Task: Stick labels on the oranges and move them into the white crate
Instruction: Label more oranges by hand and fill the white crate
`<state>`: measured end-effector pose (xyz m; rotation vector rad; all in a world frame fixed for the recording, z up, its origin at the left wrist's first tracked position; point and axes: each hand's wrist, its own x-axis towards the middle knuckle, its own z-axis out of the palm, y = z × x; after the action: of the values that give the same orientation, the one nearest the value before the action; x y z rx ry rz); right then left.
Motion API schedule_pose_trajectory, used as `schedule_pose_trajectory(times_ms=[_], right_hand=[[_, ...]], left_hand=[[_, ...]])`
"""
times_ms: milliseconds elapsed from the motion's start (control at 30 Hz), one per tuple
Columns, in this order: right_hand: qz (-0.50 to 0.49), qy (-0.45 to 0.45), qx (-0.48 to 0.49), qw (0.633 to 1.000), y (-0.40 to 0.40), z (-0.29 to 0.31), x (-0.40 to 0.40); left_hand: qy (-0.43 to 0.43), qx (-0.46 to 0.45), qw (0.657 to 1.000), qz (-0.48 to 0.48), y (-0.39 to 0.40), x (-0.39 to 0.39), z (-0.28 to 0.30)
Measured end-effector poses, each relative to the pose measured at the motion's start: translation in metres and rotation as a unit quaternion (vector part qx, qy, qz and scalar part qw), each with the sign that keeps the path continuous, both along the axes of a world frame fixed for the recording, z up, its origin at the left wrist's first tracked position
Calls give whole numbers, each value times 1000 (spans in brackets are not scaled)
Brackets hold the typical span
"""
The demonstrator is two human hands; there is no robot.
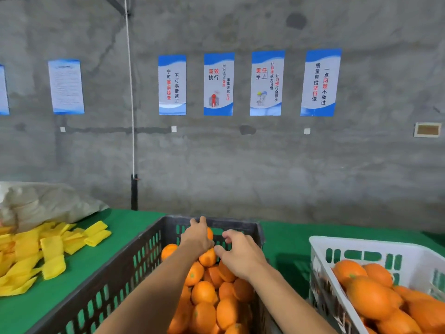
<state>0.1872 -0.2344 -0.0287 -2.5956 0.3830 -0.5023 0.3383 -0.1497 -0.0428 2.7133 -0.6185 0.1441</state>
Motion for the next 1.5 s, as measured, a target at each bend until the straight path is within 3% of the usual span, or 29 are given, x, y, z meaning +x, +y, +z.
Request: schedule_pose_trajectory(times_ms=[200, 433, 600, 733, 867, 1067, 1333, 1500], right_hand=[[-12, -83, 49, 995, 1, 16, -22], [-1, -248, 114, 962, 37, 42, -110], [47, -326, 195, 924, 64, 38, -204], [55, -359, 223, 905, 80, 15, -271], [34, -347, 280, 895, 94, -37, -323], [26, -336, 338, 879, 104, -108, -373], [6, -177, 348, 921, 105, -196, -395], [96, 19, 206, 974, 97, -215, -406]], left_hand=[[-24, -43, 997, -62, 8, -34, 33], [-86, -237, 951, -180, 62, -177, 82], [-141, -266, 933, -196, 92, -277, 81], [-159, -312, 912, -212, 103, -342, 49], [-184, -321, 891, -261, 116, -395, -9], [-205, -262, 890, -312, 129, -427, -81], [-2, -267, 928, -260, 142, -448, -183], [86, -292, 934, -188, 162, -447, -214]])
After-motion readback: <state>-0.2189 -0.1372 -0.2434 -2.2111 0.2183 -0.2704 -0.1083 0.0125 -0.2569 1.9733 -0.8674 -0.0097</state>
